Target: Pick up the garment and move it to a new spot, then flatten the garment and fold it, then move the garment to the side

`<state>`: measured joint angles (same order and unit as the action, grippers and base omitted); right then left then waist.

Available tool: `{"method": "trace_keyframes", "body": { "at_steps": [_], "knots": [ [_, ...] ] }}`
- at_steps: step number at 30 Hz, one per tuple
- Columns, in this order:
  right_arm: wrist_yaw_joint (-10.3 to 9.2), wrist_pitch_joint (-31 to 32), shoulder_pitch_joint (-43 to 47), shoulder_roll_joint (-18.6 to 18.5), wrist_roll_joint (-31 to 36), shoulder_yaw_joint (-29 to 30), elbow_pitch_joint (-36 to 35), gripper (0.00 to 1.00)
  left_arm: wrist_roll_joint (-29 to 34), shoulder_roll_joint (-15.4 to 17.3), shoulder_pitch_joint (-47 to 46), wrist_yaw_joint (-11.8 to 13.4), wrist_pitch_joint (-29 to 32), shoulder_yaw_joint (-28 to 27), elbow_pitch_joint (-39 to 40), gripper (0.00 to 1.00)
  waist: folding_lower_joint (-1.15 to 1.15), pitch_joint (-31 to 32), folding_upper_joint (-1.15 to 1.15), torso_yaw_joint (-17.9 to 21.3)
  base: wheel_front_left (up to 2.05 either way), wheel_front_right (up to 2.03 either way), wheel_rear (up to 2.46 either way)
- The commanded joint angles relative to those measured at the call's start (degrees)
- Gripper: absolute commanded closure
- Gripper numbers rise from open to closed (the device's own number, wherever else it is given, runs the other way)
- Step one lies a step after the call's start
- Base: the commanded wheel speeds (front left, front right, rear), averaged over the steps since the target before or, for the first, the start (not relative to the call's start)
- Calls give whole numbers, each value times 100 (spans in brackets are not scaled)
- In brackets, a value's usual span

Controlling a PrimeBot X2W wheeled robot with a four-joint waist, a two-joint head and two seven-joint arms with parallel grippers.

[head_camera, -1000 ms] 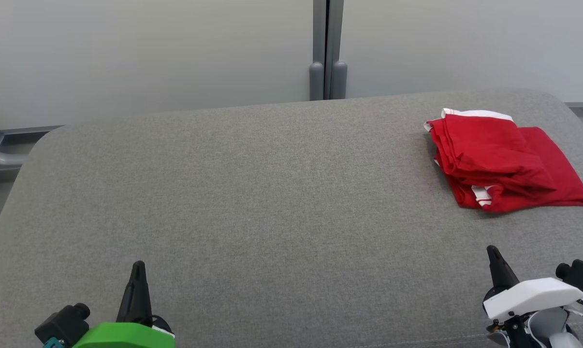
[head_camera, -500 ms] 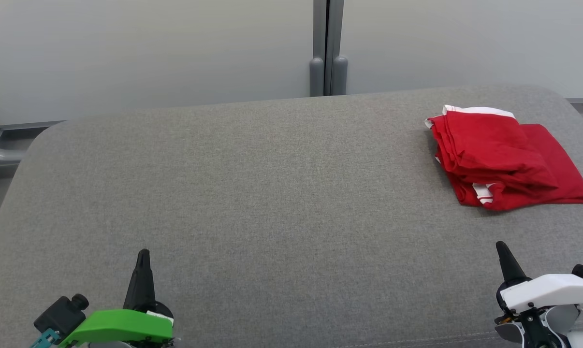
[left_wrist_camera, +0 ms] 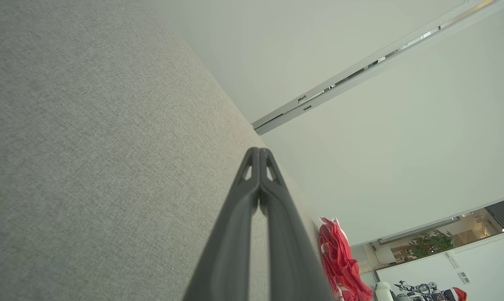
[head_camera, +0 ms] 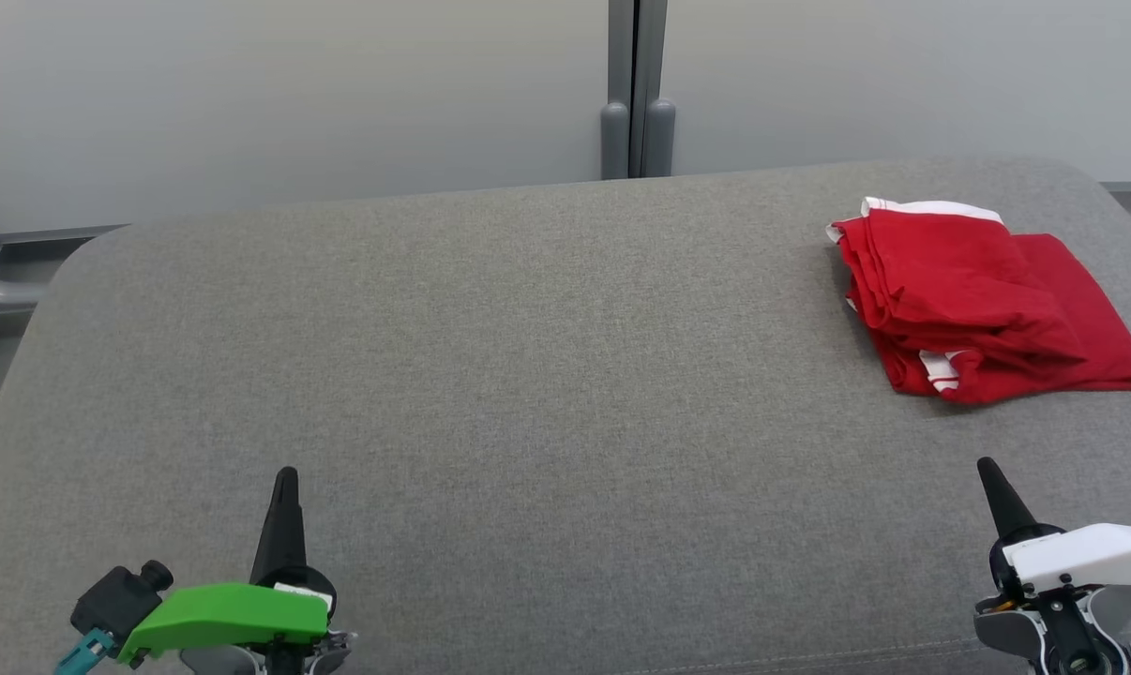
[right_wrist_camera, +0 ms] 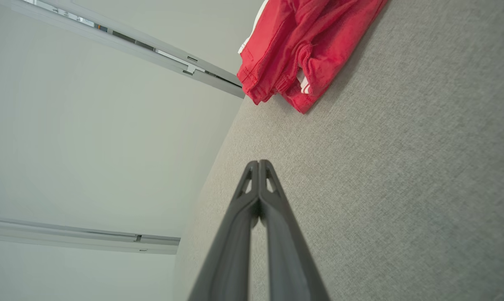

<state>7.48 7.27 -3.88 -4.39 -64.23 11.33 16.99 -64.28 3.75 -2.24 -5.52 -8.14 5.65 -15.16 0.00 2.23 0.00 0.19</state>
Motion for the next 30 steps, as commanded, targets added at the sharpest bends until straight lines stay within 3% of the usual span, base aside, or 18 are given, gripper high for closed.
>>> {"method": "trace_keyframes", "body": {
  "at_steps": [1, 30],
  "knots": [
    [2, 58, -141, -11, -168, 70, -80, 100, -161, 0, -203, -40, 24, 12, 35, 100, 0, -7, 0, -1, 0, 0, 0],
    [2, 641, -233, 80, -1573, 615, -170, 100, -1775, -47, -510, -138, 204, 146, -58, 100, 0, -148, 0, -9, 0, 0, 0]
  ]
}}
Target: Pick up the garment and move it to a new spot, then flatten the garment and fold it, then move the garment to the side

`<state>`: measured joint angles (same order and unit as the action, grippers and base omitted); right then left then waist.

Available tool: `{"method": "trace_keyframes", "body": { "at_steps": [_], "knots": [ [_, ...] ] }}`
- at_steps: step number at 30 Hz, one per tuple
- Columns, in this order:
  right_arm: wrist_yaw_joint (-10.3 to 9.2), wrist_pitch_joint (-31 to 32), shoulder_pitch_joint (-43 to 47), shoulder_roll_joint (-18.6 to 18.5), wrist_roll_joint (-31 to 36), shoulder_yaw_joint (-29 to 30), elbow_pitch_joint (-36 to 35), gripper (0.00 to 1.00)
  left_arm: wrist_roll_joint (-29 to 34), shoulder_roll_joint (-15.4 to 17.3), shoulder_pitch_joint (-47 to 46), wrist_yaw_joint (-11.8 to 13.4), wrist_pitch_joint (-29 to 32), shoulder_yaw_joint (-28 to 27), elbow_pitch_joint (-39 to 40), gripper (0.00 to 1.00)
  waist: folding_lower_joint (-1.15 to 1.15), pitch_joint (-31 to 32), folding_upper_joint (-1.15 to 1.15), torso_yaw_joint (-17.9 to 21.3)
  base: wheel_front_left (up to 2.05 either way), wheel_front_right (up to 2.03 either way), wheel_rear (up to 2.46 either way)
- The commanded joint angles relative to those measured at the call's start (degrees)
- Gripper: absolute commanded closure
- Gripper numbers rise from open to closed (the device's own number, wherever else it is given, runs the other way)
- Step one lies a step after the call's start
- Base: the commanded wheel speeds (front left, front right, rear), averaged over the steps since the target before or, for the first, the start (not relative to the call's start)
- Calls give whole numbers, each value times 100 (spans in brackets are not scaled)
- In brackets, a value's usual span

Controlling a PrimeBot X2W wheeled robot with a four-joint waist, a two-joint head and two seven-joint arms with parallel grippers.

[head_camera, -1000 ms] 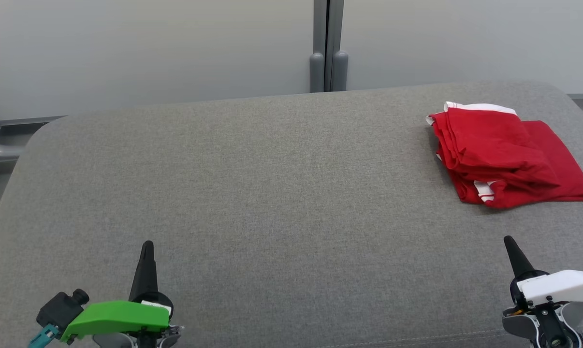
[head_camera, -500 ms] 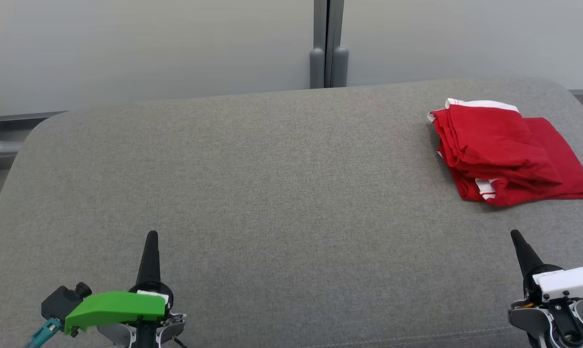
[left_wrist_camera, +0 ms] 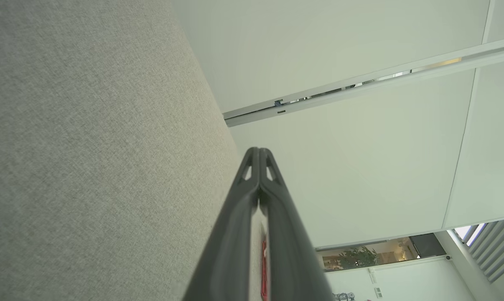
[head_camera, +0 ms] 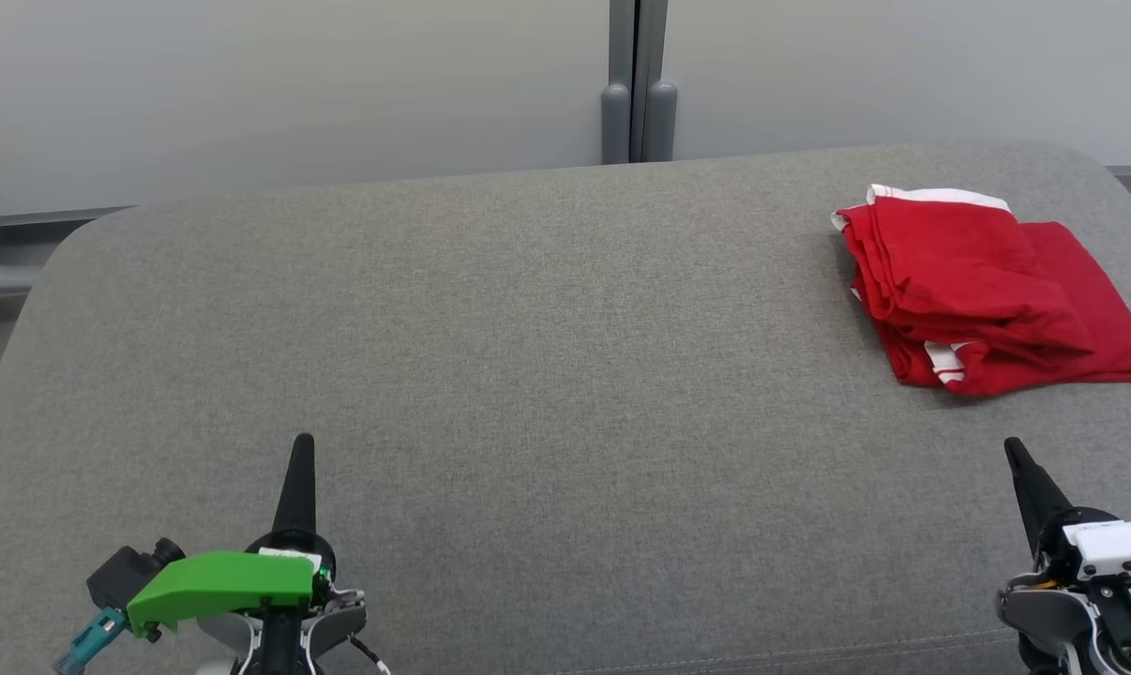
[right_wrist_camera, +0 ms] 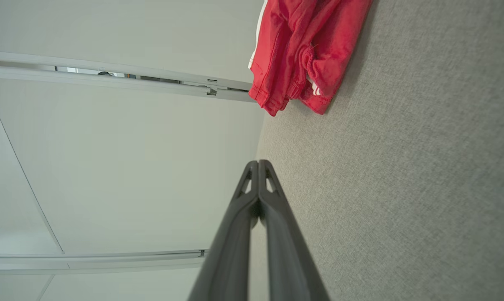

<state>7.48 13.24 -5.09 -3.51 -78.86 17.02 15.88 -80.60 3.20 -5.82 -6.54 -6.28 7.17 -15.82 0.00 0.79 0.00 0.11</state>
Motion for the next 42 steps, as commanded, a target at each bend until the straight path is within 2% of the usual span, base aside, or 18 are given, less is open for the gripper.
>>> {"method": "trace_keyframes", "body": {
  "at_steps": [1, 26, 42],
  "knots": [
    [2, 60, -115, -5, -149, 60, -61, 100, -178, 6, -159, -40, 24, 0, 3, 100, 0, -9, 0, -1, 0, 0, 0],
    [2, 471, -161, 63, -1155, 448, -119, 100, -1327, -32, -379, -108, 160, 107, -58, 100, 0, -135, 0, -8, 0, 0, 0],
    [2, 492, -167, 64, -1203, 468, -118, 100, -1385, -33, -371, -116, 157, 109, -61, 100, 0, -146, 0, -9, 0, 0, 0]
  ]
}}
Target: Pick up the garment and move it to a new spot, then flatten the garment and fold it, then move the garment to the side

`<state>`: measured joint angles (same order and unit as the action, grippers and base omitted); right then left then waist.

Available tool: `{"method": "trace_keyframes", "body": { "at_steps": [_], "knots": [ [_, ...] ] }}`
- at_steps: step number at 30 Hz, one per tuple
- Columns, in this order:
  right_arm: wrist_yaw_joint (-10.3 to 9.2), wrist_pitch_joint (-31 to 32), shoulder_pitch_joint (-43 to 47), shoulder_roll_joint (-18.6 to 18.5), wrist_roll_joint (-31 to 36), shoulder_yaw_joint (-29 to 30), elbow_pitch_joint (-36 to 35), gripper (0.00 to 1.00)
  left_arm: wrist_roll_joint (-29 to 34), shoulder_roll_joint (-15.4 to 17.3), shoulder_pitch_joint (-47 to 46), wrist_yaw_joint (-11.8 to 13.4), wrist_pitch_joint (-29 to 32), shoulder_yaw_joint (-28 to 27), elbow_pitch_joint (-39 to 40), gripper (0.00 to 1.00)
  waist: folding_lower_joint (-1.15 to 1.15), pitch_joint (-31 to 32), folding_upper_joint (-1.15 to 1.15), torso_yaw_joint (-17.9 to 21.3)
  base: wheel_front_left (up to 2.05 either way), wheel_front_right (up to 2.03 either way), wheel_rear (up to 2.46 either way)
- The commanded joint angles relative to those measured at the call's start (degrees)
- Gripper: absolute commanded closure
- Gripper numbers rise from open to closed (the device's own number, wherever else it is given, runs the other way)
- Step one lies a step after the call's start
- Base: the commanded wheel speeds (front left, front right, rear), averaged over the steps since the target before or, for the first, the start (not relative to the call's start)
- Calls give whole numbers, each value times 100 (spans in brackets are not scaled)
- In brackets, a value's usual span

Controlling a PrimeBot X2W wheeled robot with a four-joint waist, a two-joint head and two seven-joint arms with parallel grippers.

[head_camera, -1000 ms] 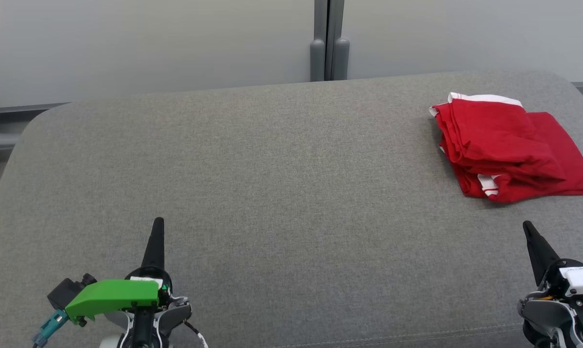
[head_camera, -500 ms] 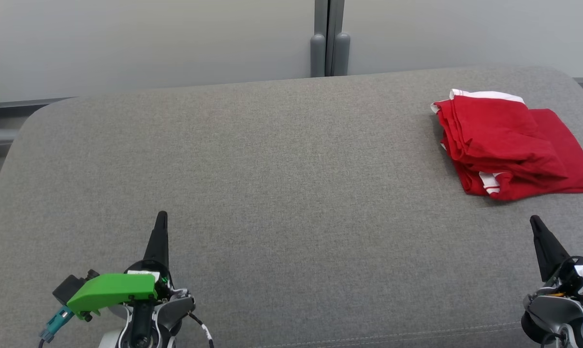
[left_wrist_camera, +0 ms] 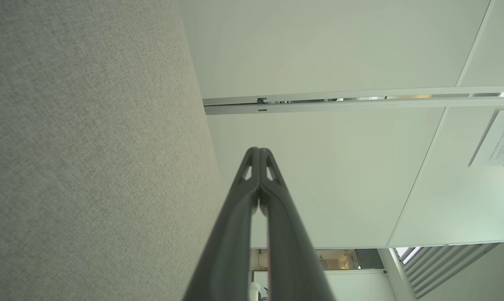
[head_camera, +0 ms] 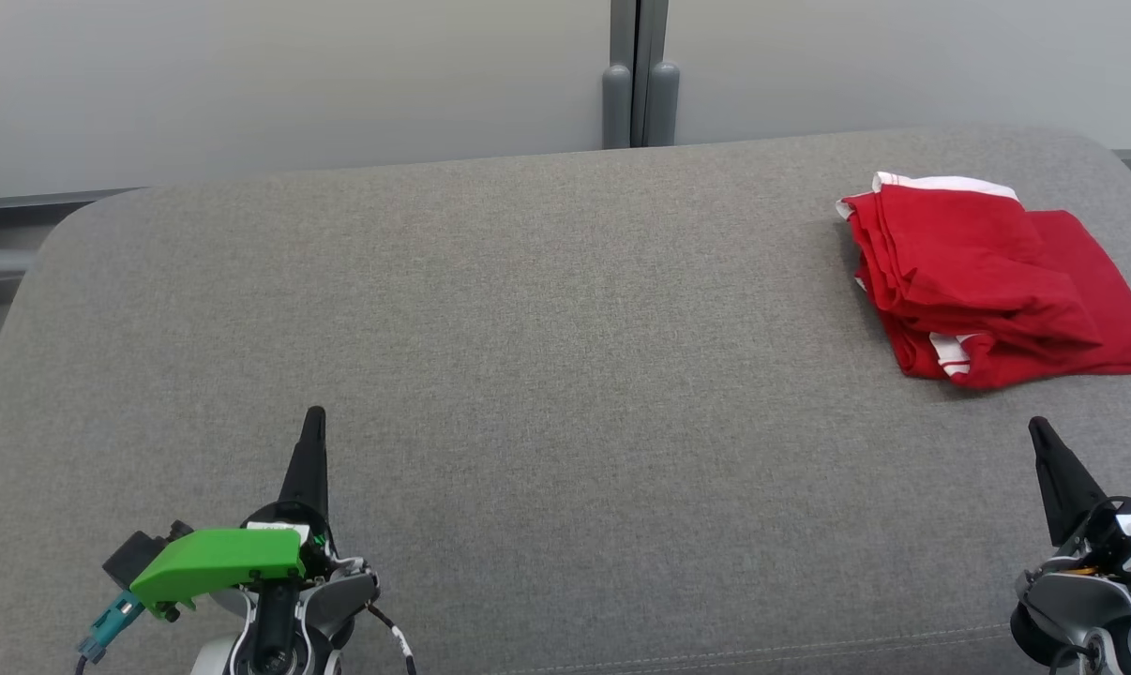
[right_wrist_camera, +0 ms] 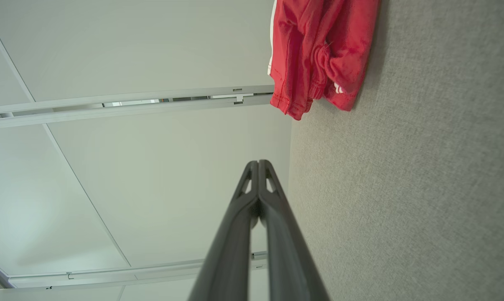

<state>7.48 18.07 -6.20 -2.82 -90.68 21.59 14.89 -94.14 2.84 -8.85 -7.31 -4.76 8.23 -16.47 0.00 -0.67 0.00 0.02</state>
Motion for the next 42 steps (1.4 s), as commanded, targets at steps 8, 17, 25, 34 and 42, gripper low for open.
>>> {"method": "trace_keyframes", "body": {
  "at_steps": [8, 17, 25, 34, 42],
  "knots": [
    [2, 9, -56, -5, -22, 10, -19, 100, -32, 4, -68, -39, 5, 3, 5, 100, 0, 0, 0, 0, 0, 0, 0],
    [2, 9, -56, -5, -22, 10, -19, 100, -31, 4, -68, -39, 5, 3, 6, 100, 0, 0, 0, 0, 0, 0, 0],
    [2, 8, -56, -5, -22, 9, -19, 100, -31, 4, -68, -38, 5, 4, 6, 100, 0, 0, 0, 0, 0, 0, 0],
    [2, 8, -56, -5, -23, 9, -19, 100, -31, 4, -68, -39, 5, 4, 6, 100, 0, 0, 0, 0, 0, 0, 0],
    [2, 9, -56, -6, -23, 8, -19, 100, -32, 4, -68, -39, 4, 4, 7, 100, 0, 0, 0, 0, 0, 0, 0]
  ]
}}
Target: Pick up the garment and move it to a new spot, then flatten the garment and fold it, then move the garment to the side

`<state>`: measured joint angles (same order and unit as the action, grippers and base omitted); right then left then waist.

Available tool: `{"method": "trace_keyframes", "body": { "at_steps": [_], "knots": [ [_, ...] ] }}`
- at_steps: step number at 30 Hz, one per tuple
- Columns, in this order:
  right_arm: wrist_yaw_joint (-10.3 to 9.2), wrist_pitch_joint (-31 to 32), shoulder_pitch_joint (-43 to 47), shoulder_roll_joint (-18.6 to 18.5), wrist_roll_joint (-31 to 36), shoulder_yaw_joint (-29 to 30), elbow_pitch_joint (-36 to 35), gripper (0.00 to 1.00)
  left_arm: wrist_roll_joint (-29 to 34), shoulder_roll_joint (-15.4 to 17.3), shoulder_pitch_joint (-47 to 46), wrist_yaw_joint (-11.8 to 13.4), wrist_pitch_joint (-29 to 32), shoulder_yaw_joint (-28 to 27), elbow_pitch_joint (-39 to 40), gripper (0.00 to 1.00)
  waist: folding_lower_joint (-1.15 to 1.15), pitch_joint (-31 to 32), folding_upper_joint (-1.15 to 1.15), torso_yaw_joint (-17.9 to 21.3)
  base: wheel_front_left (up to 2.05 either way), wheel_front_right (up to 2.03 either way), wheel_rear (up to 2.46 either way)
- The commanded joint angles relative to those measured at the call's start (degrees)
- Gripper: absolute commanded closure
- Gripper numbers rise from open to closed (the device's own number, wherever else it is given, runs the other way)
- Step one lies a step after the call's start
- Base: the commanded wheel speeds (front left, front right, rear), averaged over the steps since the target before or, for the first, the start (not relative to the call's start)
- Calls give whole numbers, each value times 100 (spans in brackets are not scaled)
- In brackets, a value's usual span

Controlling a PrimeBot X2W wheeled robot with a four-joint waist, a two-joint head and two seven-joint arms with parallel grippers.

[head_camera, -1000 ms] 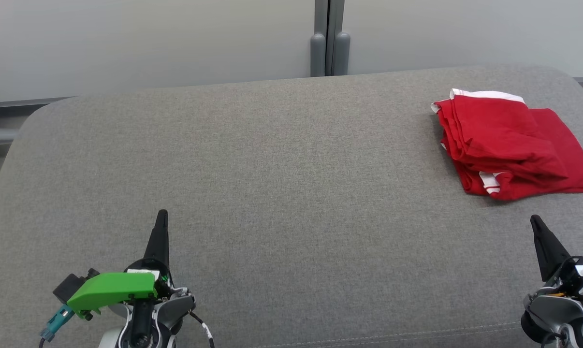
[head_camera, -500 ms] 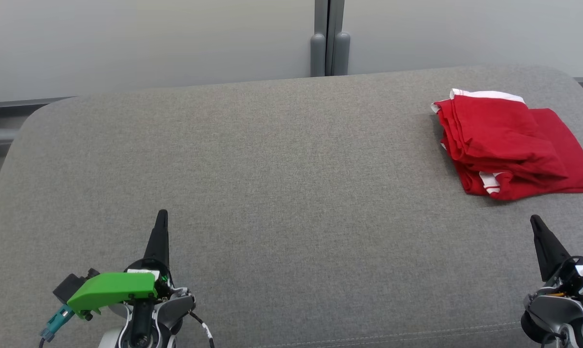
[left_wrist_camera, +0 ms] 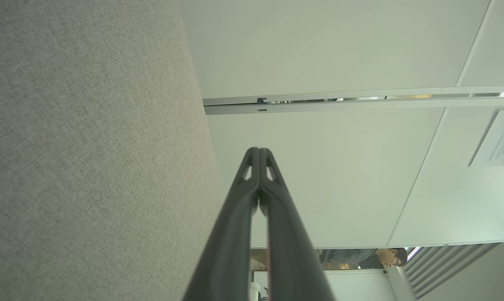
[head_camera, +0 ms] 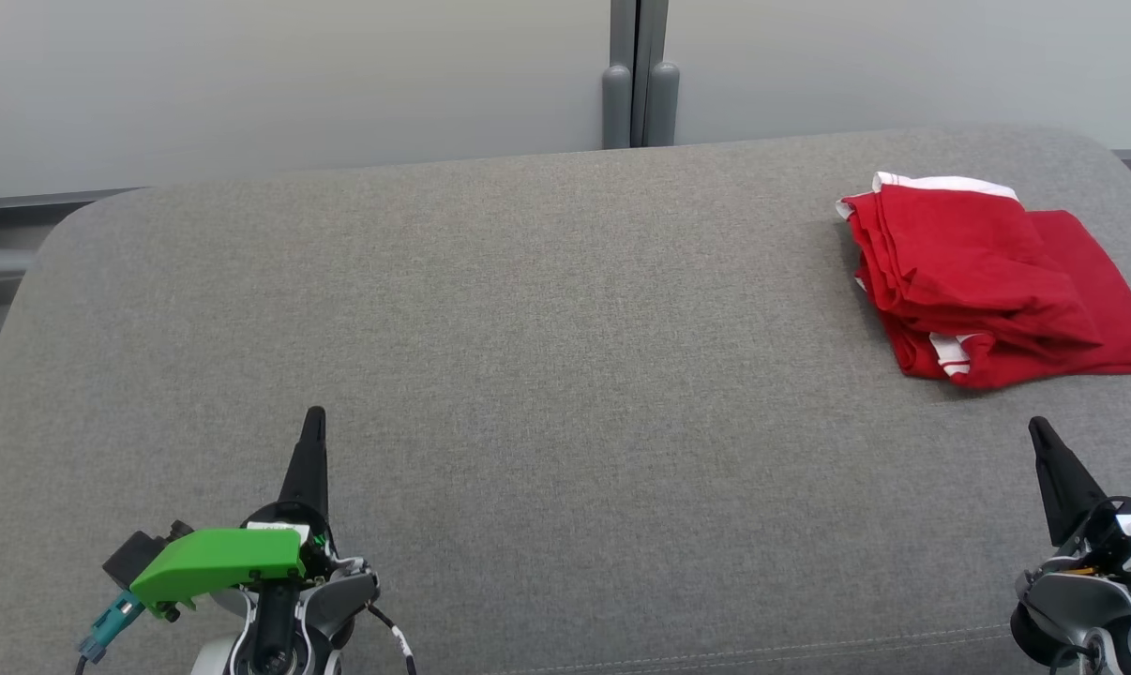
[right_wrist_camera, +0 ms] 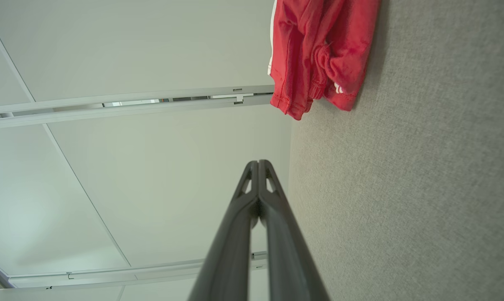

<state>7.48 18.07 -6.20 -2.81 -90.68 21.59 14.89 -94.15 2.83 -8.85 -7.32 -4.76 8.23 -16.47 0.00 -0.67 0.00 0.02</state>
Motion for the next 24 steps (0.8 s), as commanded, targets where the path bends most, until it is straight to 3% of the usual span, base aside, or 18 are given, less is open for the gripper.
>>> {"method": "trace_keyframes", "body": {
  "at_steps": [1, 24],
  "knots": [
    [2, 8, -55, -7, -23, 8, -19, 100, -31, 6, -68, -37, 4, 4, 7, 100, 0, 0, 0, 0, 0, 0, 0],
    [2, 7, -55, -7, -24, 8, -19, 100, -31, 6, -68, -38, 4, 5, 7, 100, 0, 0, 0, 0, 0, 0, 0]
  ]
}}
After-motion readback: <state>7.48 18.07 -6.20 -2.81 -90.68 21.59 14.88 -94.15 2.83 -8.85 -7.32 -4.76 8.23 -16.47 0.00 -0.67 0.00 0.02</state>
